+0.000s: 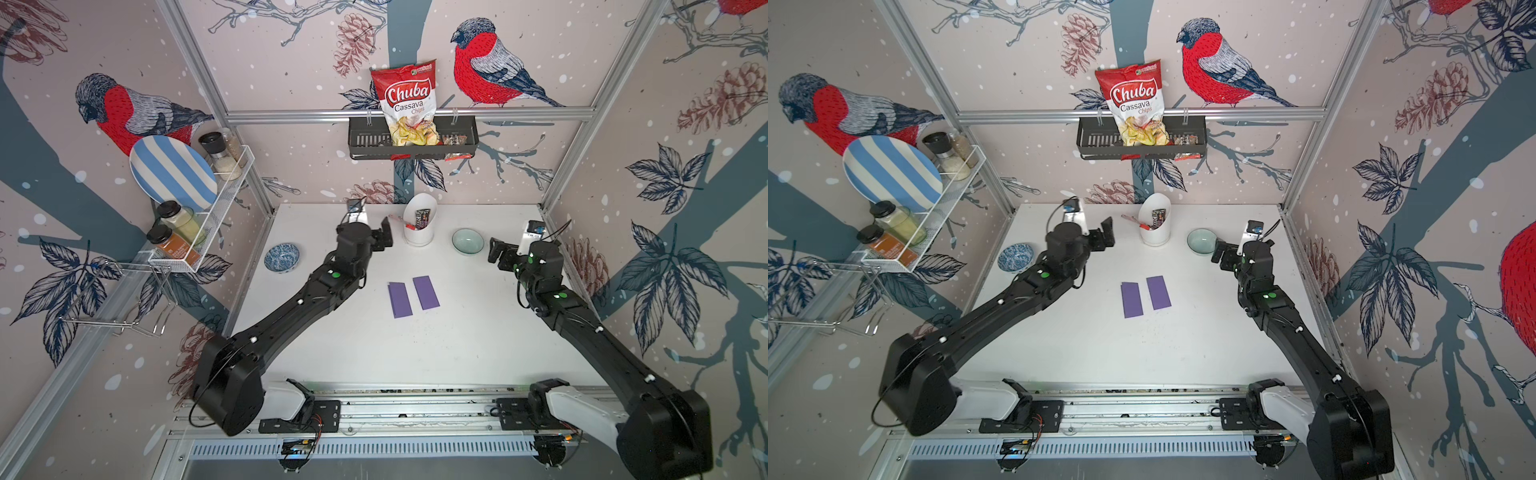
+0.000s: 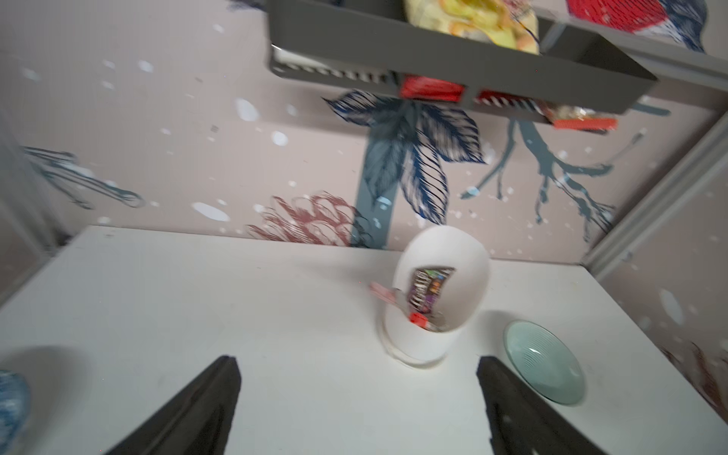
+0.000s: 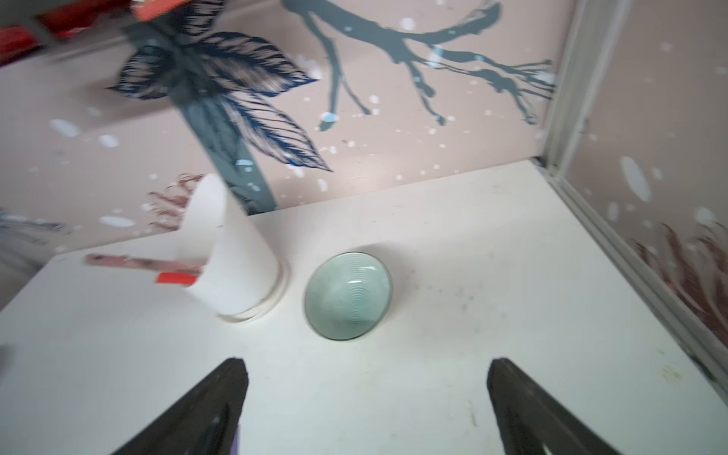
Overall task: Fold the square paper along the opposite sides
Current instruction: Place the paper at the center of the board, then reset both arms
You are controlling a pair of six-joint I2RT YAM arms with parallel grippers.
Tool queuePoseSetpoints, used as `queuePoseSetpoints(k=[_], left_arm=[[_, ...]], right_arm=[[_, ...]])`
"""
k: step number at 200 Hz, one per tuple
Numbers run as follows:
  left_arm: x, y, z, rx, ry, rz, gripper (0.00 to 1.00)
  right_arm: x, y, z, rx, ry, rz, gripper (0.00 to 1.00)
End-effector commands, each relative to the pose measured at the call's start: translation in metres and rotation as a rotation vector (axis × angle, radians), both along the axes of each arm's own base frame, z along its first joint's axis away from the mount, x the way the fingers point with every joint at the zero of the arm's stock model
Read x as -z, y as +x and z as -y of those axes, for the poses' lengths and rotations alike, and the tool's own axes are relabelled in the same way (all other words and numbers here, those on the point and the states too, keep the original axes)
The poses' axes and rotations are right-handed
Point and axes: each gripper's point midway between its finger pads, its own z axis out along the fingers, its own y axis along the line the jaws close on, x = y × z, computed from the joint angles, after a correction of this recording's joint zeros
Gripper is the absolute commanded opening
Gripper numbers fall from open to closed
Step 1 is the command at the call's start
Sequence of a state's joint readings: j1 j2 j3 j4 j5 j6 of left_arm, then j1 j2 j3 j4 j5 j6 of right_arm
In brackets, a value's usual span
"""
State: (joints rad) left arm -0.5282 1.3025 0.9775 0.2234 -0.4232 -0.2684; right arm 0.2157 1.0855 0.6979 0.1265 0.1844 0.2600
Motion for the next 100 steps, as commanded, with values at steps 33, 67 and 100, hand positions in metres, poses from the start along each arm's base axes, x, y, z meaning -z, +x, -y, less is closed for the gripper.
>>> queuePoseSetpoints(k=[33, 67, 100], left_arm=[[0.003, -0.050, -0.102, -0.270, 0.140, 0.285, 0.95], [0.036, -0.097, -0.141, -0.396, 0.168, 0.440, 0.87], [0.076, -0.088, -0.153, -0.391, 0.239, 0.298, 0.89]], right_arm=[[0.042, -0.004, 0.093, 0.372, -0.023, 0.075, 1.00], [0.050, -0.004, 0.076, 0.263, -0.056, 0.119, 1.00], [0.061, -0.010, 0.073, 0.239, -0.119, 0.107, 1.00]])
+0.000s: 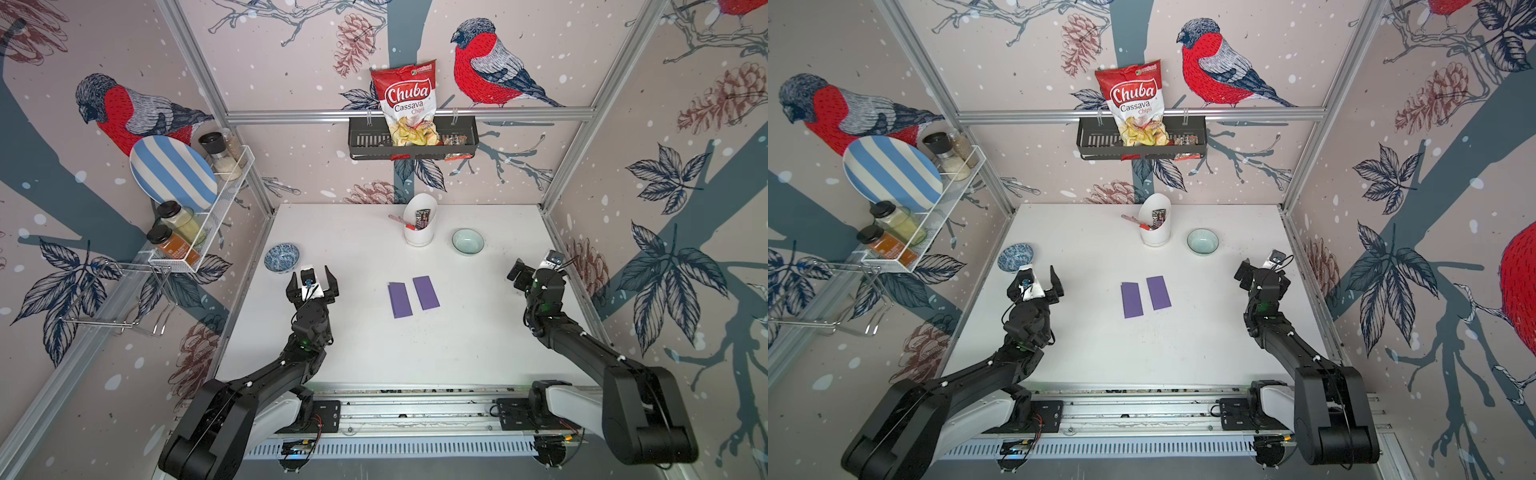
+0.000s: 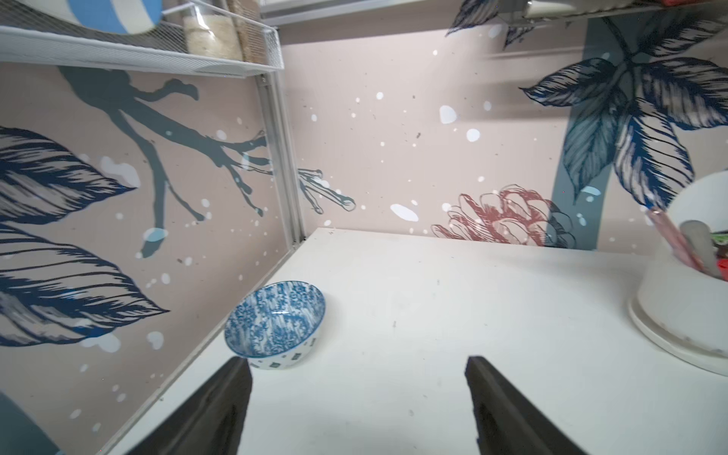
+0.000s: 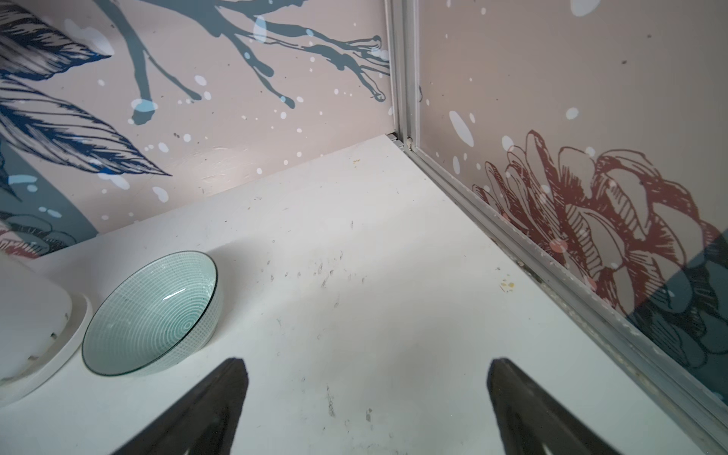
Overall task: Fold the square paper along the opposite sides
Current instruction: Reset both arms
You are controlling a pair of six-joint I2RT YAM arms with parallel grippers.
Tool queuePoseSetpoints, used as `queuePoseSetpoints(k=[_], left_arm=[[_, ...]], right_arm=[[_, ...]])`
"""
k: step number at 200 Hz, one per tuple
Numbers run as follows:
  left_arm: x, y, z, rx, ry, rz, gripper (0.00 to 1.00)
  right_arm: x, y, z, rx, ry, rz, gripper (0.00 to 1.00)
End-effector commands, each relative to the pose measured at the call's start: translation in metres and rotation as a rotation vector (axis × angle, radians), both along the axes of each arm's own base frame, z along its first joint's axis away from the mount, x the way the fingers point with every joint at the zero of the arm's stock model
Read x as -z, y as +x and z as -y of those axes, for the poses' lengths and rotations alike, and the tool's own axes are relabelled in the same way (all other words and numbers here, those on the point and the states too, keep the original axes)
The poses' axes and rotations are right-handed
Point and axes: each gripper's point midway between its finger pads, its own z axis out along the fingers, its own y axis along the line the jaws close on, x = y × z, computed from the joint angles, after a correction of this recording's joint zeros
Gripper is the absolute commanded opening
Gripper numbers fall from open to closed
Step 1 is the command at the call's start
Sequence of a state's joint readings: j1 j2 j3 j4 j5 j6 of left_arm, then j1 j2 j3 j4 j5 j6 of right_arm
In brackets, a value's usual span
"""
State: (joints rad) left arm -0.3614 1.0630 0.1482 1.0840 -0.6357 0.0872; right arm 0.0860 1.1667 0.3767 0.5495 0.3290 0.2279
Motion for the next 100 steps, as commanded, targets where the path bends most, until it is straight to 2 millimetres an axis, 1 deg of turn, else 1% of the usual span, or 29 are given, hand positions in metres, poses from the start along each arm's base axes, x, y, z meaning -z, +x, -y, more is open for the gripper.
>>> queuePoseSetpoints(k=[1, 14, 36, 43, 47, 53, 63, 73, 82, 84, 96, 100], left_arm=[[-0.023, 0.001, -0.010, -0.023, 0.002, 0.080, 0.89], [-0.011, 0.005, -0.015, -0.034, 0.011, 0.043, 0.90], [0.008, 0.007, -0.025, -0.048, 0.018, 0.026, 0.90], [0.015, 0.008, -0.027, -0.048, 0.013, 0.017, 0.89], [0.019, 0.009, -0.029, -0.048, 0.008, 0.014, 0.89], [0.026, 0.010, -0.031, -0.044, -0.002, 0.005, 0.89], [0.034, 0.010, -0.033, -0.034, -0.026, 0.011, 0.88], [0.038, 0.011, -0.035, -0.031, -0.029, 0.021, 0.87], [0.046, 0.014, -0.035, -0.021, -0.033, 0.010, 0.86], [0.047, 0.014, -0.034, -0.017, -0.033, 0.008, 0.86], [0.055, 0.020, -0.029, 0.020, -0.018, -0.005, 0.86], [0.052, 0.022, -0.027, 0.031, -0.006, 0.007, 0.86]], right_arm=[[-0.017, 0.003, -0.001, -0.017, -0.056, 0.075, 1.00], [-0.011, 0.001, 0.000, -0.015, -0.072, 0.063, 1.00], [-0.005, -0.005, 0.003, 0.003, -0.080, 0.098, 1.00], [-0.001, -0.009, 0.005, 0.012, -0.082, 0.110, 1.00], [-0.004, -0.011, 0.006, 0.018, -0.081, 0.138, 1.00], [0.001, -0.017, 0.007, 0.020, -0.081, 0.157, 1.00], [-0.011, -0.027, 0.009, 0.030, -0.081, 0.263, 1.00], [-0.017, -0.035, 0.006, 0.007, -0.110, 0.305, 1.00], [-0.020, -0.038, 0.009, 0.016, -0.104, 0.332, 1.00], [-0.014, -0.038, 0.010, 0.015, -0.102, 0.322, 1.00], [-0.009, -0.038, 0.011, 0.008, -0.103, 0.330, 1.00], [-0.006, -0.036, 0.010, -0.004, -0.100, 0.326, 1.00]])
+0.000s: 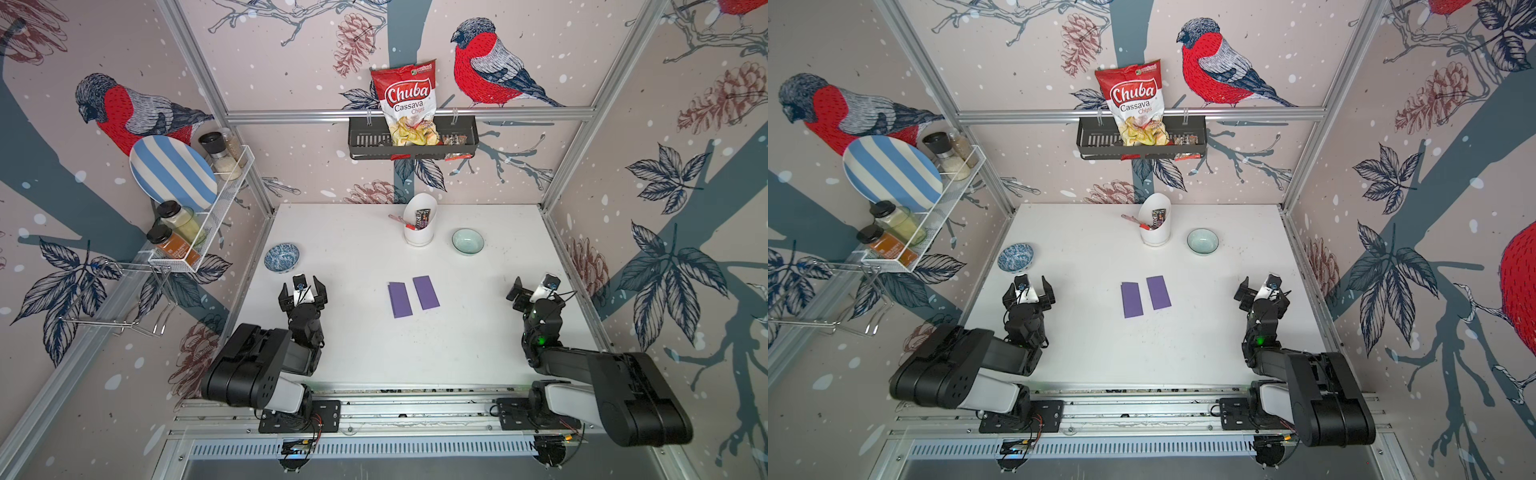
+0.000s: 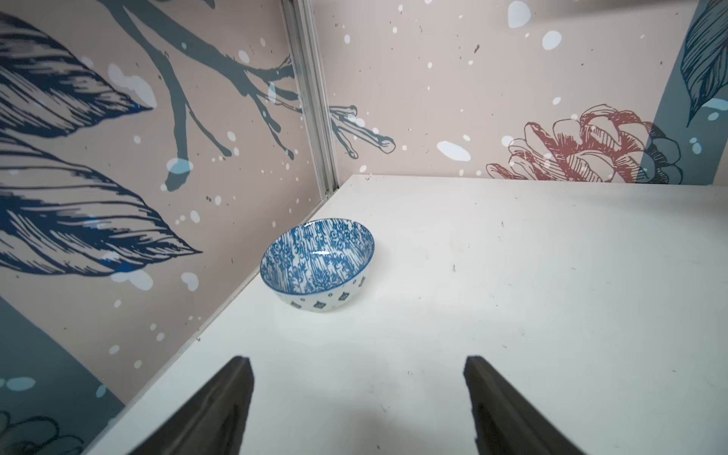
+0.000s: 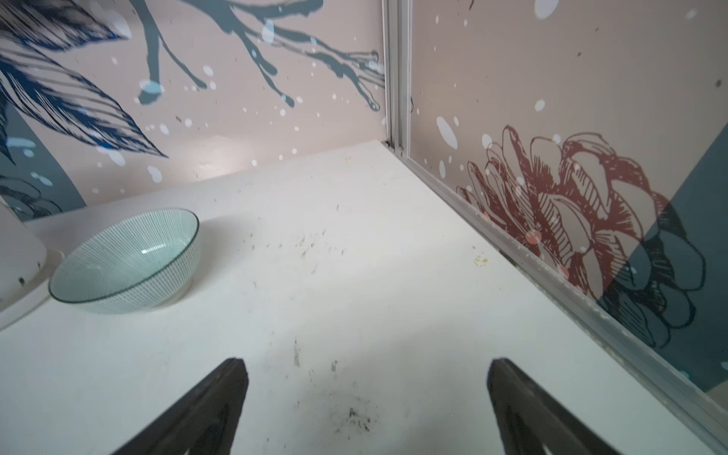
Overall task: Fold the square paper along the opposite sides
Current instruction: Reset both arms
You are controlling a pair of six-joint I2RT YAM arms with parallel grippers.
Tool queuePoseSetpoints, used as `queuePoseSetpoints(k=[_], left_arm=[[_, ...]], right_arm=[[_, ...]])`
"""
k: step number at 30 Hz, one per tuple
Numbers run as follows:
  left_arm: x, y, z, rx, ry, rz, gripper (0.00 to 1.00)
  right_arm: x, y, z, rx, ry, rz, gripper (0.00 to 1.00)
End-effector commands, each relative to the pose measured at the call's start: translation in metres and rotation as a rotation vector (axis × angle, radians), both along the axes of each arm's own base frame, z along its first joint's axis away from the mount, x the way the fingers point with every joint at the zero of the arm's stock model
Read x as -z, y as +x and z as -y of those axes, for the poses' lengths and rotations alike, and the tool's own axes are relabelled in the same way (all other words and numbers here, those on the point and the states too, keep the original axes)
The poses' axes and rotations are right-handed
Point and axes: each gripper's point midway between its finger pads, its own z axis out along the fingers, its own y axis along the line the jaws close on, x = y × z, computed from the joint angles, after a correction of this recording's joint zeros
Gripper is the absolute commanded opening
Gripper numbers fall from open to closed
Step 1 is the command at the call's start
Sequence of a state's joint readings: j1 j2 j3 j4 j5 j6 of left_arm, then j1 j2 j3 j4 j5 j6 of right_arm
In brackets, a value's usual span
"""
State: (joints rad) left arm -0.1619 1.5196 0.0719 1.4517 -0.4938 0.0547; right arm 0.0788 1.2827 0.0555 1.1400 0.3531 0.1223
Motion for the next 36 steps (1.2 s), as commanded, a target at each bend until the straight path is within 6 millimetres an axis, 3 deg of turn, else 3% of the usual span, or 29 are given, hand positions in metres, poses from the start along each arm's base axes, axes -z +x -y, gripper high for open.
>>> queuePoseSetpoints(k=[1, 3, 6, 8, 10, 13, 36], left_arm=[[-0.030, 0.010, 0.013, 0.090, -0.016, 0.156, 0.86], [-0.023, 0.013, 0.016, 0.115, -0.030, 0.108, 0.86], [-0.019, 0.023, 0.020, 0.161, -0.035, 0.084, 0.86], [-0.018, 0.029, 0.021, 0.164, -0.033, 0.065, 0.89], [-0.011, 0.039, 0.021, 0.181, -0.049, 0.018, 0.93], [-0.008, 0.045, 0.016, 0.178, -0.077, -0.001, 0.98], [-0.008, 0.044, 0.016, 0.178, -0.077, 0.000, 0.98]], right_arm=[[-0.037, 0.005, 0.000, -0.026, -0.011, 0.194, 1.00], [-0.031, 0.021, -0.008, -0.072, -0.032, 0.181, 1.00], [-0.005, 0.058, -0.017, -0.160, -0.008, -0.015, 1.00], [-0.016, 0.047, -0.014, -0.185, 0.010, 0.086, 1.00], [-0.008, 0.053, -0.014, -0.164, 0.005, 0.012, 1.00], [-0.012, 0.051, -0.015, -0.143, -0.020, 0.042, 1.00], [-0.009, 0.053, -0.015, -0.146, -0.015, 0.020, 1.00]])
